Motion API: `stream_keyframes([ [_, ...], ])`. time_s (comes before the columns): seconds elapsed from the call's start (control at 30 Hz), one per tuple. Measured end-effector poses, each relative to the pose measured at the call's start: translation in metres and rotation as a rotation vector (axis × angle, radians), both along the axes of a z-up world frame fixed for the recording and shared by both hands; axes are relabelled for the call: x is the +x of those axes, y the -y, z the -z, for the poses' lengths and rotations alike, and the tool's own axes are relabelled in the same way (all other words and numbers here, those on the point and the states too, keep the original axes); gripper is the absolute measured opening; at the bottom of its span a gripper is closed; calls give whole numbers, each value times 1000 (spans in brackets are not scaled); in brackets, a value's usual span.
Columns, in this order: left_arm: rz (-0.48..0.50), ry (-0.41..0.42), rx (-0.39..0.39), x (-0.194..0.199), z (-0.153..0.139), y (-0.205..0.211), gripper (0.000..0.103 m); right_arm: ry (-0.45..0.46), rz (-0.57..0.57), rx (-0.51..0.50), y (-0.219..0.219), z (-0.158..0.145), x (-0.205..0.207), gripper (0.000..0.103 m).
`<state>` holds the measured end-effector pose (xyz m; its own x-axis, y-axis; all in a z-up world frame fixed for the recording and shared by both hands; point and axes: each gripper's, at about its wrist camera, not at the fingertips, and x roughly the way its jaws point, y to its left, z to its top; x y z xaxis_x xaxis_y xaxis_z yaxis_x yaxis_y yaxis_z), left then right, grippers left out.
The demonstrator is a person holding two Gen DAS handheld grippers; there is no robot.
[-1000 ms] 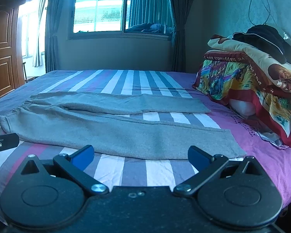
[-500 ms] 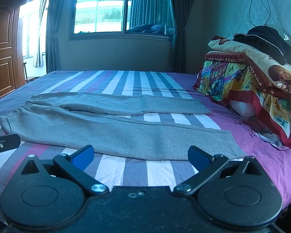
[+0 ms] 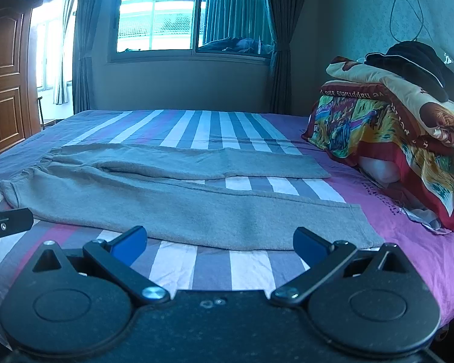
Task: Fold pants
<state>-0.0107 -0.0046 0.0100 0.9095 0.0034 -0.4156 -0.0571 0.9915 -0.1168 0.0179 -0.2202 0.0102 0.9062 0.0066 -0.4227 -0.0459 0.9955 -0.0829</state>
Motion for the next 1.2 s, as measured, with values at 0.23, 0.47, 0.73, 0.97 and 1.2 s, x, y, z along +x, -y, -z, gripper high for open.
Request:
stream_keyframes([
  [0.23,2,-3,1,1,0,0,103,-2,-1,3,0,0,1,103],
  [0.47,-2,-15,12,3,1,2,103,-6,0,12,1,1,2,103],
  [0.73,1,-22,18,3,3,4,103,-8,1,20,4,2,3,103],
  [0.97,6,-35,26,4,5,5,103,-13,-1,29,5,5,3,103],
  [1.2,-16,-44,-12,8,3,-5,103,2,-59,110,12,4,1,103],
])
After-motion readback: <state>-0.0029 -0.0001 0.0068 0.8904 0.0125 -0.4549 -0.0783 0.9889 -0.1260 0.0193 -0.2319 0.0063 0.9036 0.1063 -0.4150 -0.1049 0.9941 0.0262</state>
